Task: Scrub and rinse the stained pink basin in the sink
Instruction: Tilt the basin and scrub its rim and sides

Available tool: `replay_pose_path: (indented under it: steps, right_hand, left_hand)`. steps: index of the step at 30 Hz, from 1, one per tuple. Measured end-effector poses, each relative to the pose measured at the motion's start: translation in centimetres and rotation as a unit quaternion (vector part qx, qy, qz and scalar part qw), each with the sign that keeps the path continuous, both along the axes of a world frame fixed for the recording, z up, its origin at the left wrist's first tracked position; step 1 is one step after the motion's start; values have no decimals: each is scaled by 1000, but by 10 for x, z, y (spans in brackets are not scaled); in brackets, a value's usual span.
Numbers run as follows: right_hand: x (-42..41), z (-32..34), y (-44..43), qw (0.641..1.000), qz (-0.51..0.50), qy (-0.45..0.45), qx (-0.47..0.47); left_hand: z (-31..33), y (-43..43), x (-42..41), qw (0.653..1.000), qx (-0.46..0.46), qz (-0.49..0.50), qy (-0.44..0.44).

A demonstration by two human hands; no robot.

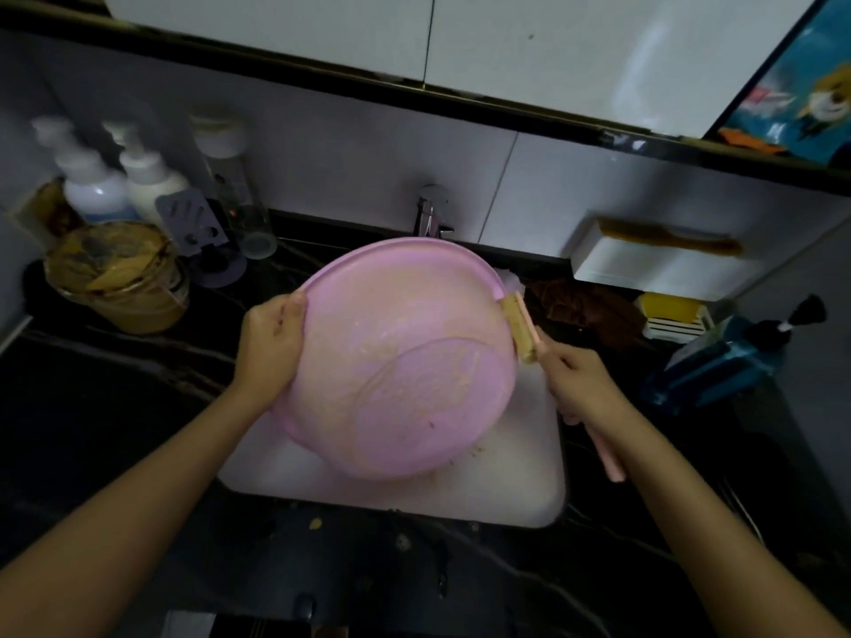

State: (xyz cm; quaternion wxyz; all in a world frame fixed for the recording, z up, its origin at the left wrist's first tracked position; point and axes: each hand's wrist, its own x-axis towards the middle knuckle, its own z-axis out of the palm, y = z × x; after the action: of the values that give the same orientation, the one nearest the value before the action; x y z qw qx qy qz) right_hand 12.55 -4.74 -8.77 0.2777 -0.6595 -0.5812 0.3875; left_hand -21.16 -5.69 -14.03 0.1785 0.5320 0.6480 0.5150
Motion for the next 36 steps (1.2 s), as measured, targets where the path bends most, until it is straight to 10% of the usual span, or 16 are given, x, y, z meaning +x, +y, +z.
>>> replay_pose_path:
  steps: [7, 13, 19, 24, 31, 36]
  right_hand:
    - [-66, -22, -66, 943, 110, -187, 251]
    - [-91, -54, -62, 964, -242, 55, 100]
    - [-157, -56, -148, 990, -103, 48, 82]
    - [-105, -55, -82, 963, -248, 96, -29]
    - [-148, -37, -136, 991, -93, 79, 51]
    - [-120, -55, -122, 969, -214, 105, -68]
  left_hand:
    - [9, 10, 19, 998, -29, 17, 57]
    - [19, 0, 34, 989, -74, 90, 89]
    - [23, -5, 35, 985, -87, 104, 106]
    - [22, -8, 34, 983, -81, 108, 124]
    - [29, -19, 42, 983, -76, 99, 135]
    - [33, -26, 52, 985, -76, 104, 117]
